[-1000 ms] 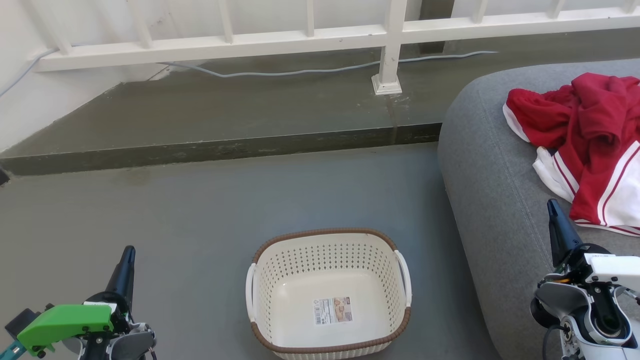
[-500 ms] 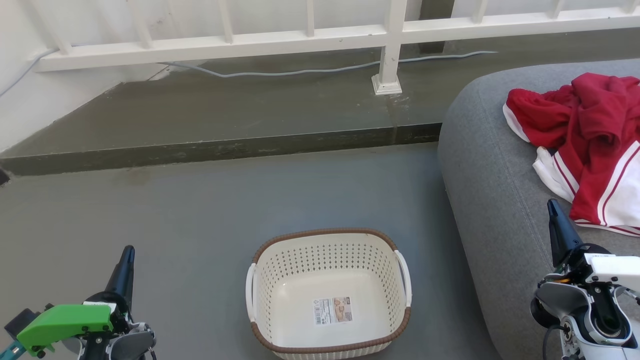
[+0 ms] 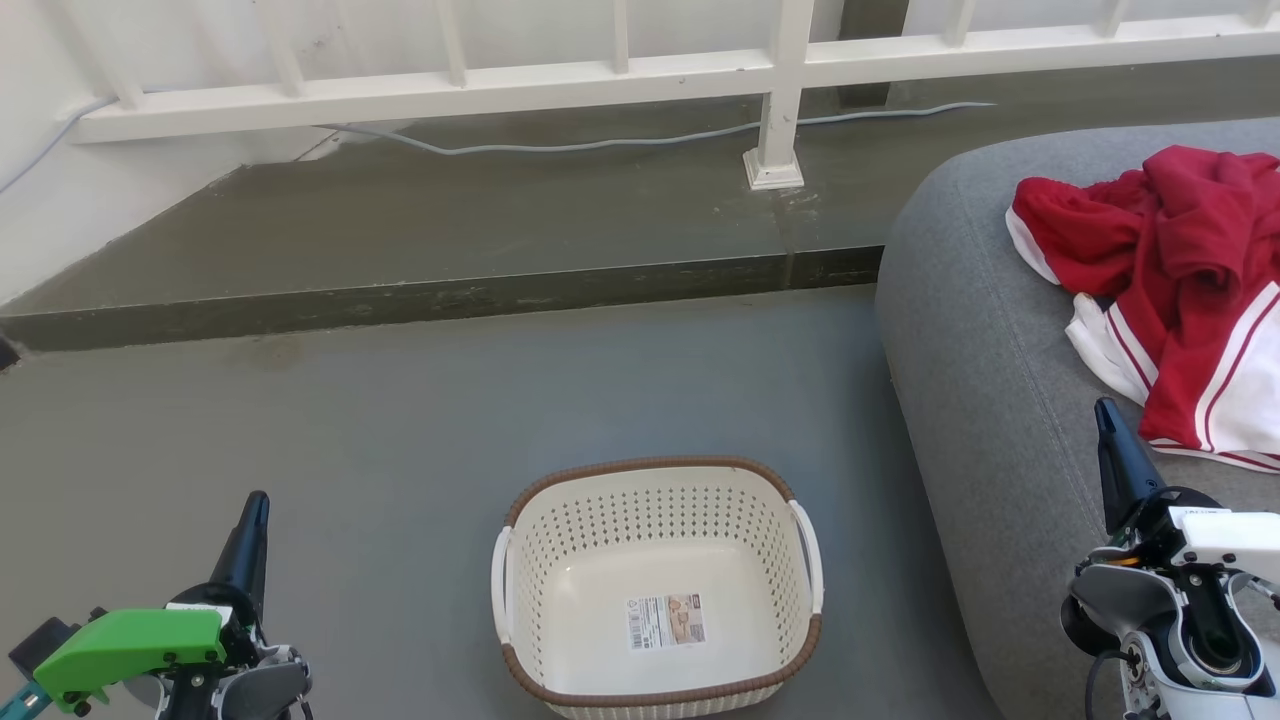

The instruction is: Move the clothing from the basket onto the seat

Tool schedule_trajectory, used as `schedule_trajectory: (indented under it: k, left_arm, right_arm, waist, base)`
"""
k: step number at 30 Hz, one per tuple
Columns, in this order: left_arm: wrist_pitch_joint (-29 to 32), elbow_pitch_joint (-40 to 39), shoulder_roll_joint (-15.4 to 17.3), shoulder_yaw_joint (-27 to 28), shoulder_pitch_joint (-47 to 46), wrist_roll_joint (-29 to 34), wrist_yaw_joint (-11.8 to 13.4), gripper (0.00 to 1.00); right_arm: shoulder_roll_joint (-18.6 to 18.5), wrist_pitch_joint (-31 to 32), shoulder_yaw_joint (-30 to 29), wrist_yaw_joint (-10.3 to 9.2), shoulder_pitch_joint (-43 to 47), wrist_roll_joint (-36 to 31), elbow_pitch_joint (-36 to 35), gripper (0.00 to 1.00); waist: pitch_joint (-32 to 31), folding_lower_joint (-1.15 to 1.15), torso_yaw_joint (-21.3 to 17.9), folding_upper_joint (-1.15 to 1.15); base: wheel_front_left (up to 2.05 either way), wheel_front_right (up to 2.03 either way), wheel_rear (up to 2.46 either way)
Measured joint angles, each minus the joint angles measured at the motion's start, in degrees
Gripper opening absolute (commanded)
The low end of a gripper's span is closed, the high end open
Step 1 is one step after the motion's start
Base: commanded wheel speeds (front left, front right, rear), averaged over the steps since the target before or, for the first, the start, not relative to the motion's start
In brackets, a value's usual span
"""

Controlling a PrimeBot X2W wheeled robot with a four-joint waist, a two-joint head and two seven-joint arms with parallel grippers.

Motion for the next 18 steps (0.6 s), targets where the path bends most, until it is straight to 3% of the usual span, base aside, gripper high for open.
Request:
schedule_trajectory:
  k: [18]
  left_arm:
    - [0.1,0.1,0.0,0.1,0.0,0.0,0.0,0.00]
  right_arm:
    - [0.0,0.0,0.0,0.00,0.0,0.0,0.0,0.00]
  waist:
    - [0.0,0.00,0.0,0.00]
  base:
    - [0.00,0.00,0.00]
